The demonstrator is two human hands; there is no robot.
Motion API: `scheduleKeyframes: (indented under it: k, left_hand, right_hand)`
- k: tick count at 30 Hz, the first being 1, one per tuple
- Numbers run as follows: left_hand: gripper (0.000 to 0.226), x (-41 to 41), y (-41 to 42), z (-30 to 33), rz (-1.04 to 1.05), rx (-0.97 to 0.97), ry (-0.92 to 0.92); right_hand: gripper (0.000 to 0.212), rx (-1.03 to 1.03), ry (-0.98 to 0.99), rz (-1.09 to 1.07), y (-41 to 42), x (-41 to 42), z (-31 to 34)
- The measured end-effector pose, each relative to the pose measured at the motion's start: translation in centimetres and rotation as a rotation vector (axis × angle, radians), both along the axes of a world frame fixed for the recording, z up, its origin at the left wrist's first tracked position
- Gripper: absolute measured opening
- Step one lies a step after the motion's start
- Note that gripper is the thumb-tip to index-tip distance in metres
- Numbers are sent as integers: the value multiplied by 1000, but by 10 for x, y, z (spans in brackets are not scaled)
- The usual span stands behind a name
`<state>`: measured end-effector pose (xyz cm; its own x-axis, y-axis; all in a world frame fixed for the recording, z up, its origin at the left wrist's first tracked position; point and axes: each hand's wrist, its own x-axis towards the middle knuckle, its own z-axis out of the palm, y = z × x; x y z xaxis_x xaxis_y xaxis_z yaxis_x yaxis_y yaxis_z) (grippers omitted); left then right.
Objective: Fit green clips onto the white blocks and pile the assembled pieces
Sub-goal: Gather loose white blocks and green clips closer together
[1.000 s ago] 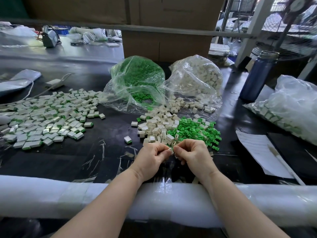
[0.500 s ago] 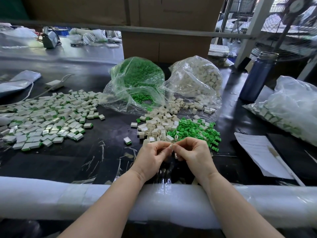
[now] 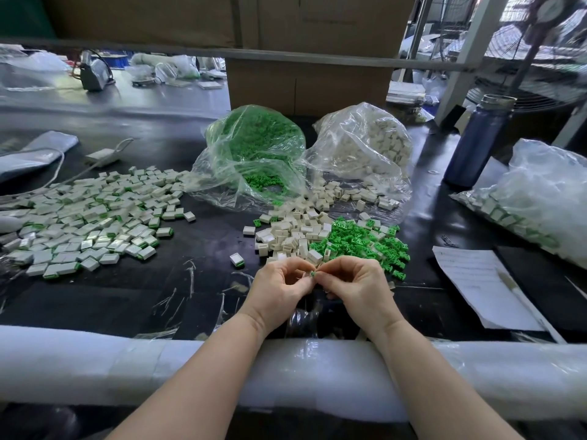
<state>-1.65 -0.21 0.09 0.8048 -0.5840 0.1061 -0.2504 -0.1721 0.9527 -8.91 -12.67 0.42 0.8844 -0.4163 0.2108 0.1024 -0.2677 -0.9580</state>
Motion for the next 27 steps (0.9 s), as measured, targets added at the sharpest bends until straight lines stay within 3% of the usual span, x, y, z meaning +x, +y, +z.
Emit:
scheduleKeyframes:
  k: [10, 15, 27]
  left_hand:
    - [16, -3, -1, 7, -36, -78, 9]
    - [18, -5, 0, 7, -79, -55, -1]
    - [21, -3, -3, 3, -147, 37, -133]
  right_hand:
    - [10, 97, 43, 84, 2, 2, 1]
    - [19, 134, 84, 191, 2, 0, 3]
    - [19, 209, 97, 194, 0, 1, 2]
